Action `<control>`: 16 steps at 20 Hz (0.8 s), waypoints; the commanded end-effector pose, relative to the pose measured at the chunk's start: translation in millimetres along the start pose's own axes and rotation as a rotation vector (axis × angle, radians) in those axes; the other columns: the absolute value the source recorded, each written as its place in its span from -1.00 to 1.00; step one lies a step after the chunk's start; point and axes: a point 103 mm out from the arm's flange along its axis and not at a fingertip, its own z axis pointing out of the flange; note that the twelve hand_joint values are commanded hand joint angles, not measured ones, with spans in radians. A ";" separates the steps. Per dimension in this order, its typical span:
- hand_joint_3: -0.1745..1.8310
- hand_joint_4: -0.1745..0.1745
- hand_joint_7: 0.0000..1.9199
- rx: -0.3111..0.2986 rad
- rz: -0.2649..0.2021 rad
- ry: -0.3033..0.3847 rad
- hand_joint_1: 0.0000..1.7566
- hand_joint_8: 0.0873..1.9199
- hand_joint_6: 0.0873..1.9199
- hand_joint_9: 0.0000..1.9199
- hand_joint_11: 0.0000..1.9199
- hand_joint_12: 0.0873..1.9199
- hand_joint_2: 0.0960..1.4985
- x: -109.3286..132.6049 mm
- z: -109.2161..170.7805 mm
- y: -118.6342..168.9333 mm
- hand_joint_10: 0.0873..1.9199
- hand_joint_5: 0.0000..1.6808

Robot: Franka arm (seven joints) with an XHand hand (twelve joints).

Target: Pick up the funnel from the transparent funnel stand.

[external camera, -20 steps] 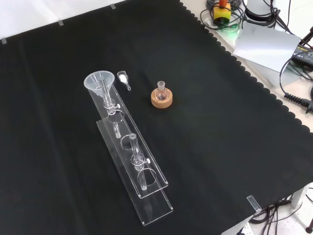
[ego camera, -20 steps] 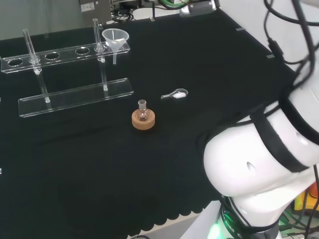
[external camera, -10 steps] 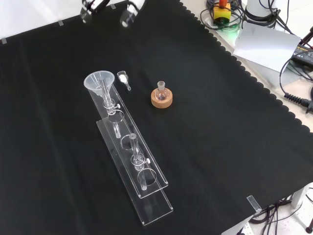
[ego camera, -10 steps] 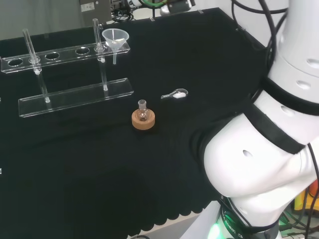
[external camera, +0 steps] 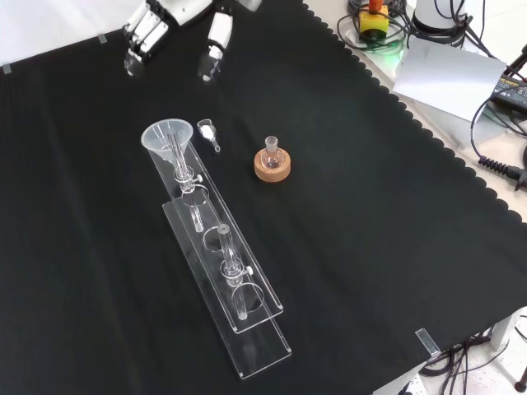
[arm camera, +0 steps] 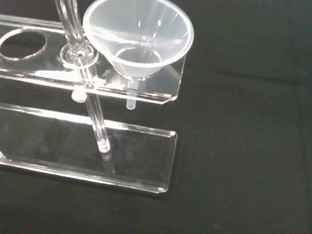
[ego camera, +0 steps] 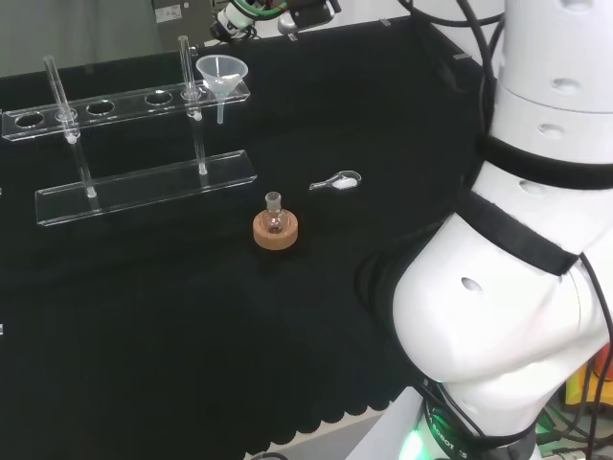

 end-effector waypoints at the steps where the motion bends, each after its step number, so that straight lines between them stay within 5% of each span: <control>1: -0.76 -0.14 -0.89 0.055 -0.037 0.020 -0.50 -0.42 -1.00 -0.58 -0.71 0.40 0.30 9.2 17.4 11.4 -0.36 -0.83; 16: -0.79 -0.17 -0.99 0.181 -0.060 -0.012 -0.56 -0.41 -1.00 -0.70 -0.67 0.40 0.14 10.5 45.0 44.2 -0.24 -0.94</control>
